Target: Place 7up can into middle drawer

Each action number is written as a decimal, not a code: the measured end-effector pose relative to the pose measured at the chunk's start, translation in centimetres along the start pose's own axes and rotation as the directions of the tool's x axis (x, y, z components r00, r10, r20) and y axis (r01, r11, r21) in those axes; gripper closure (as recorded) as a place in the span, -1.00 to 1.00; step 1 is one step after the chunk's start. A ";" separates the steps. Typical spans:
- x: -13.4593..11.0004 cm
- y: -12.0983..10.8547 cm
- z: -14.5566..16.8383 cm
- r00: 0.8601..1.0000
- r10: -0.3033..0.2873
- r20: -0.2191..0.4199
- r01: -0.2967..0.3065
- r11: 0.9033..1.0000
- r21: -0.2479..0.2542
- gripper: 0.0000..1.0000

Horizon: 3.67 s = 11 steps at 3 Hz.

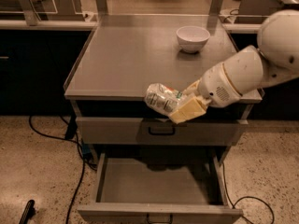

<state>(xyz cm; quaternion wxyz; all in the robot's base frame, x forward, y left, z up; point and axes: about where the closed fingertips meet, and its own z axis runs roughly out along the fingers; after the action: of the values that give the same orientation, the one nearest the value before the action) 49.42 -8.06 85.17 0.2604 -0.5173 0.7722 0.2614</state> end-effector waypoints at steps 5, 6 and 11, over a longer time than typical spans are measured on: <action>15.5 2.1 6.1 0.926 0.337 0.172 -0.368 0.906 0.207 1.00; 19.1 1.2 9.2 0.896 0.404 0.186 -0.438 0.871 0.220 1.00; 33.1 -4.6 26.3 0.767 0.642 0.025 -0.640 0.760 0.116 1.00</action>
Offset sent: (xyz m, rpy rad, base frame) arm -0.0896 -0.0732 -0.1480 0.1198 0.0084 -0.5629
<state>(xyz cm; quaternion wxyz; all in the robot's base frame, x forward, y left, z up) 46.27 -13.81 43.18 0.1794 -0.2083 0.9184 0.2845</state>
